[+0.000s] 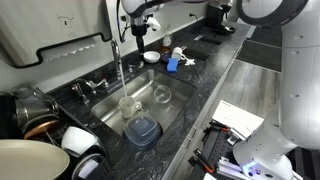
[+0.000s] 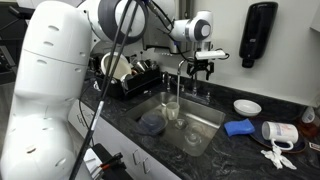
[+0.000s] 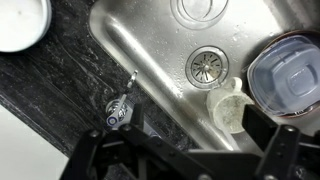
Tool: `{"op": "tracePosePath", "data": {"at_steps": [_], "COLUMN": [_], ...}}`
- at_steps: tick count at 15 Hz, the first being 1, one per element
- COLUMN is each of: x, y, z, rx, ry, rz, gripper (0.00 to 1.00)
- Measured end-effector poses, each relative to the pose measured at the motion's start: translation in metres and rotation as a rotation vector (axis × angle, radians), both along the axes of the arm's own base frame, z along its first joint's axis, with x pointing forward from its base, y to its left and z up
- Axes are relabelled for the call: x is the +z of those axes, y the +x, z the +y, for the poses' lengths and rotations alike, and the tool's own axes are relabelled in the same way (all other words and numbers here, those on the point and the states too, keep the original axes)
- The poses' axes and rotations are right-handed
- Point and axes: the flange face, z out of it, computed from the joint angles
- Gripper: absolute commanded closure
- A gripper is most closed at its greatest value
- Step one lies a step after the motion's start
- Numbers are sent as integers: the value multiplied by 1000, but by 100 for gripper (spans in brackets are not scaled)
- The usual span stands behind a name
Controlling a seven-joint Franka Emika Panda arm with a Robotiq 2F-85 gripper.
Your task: Open the faucet then close the faucet
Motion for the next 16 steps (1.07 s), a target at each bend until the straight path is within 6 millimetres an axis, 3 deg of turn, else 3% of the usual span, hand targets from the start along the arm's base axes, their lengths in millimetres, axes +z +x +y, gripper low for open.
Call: {"op": "tracePosePath", "data": {"at_steps": [7,8,10,16], "x": [-2,-4,-11,-23], "y": [1,1,1,2], "z": [1,1,-1,-14], "rx": [-25,-54,-133,-329], "ry": [12,24,50,82], "rz": [1,3,9,-2], "gripper": [0,25,33,77]}}
